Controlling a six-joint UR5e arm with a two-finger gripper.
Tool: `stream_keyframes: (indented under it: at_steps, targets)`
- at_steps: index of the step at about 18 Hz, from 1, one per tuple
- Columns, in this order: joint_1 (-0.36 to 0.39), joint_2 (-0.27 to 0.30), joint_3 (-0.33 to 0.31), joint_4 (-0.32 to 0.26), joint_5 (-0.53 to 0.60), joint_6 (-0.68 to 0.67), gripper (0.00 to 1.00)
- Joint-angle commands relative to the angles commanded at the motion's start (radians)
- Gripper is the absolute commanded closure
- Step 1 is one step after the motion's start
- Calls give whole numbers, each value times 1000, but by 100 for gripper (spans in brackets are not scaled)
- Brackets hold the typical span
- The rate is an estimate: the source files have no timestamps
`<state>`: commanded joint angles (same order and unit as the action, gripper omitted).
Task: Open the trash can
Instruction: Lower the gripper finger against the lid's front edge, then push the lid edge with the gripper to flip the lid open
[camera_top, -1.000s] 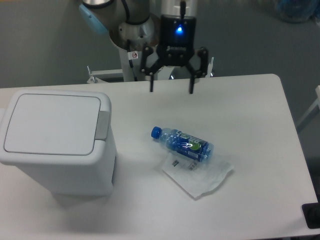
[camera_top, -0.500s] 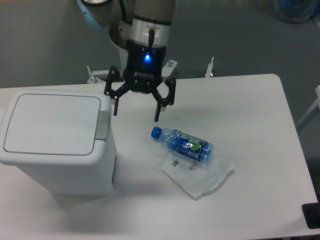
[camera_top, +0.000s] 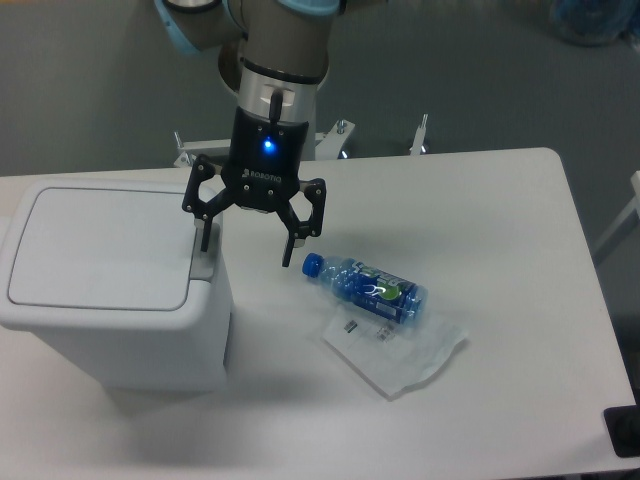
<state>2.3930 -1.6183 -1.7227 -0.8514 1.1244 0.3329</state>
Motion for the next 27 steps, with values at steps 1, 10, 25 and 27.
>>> stream_keyframes:
  at_steps: [1,10,25,27]
  targets:
    - [0,0,2,0,2,0,0]
    - [2,-8,-5,6,8,6,0]
    - [2,-6,-12,6,21,8,0]
    - [2,-6,-12,6,21,8,0]
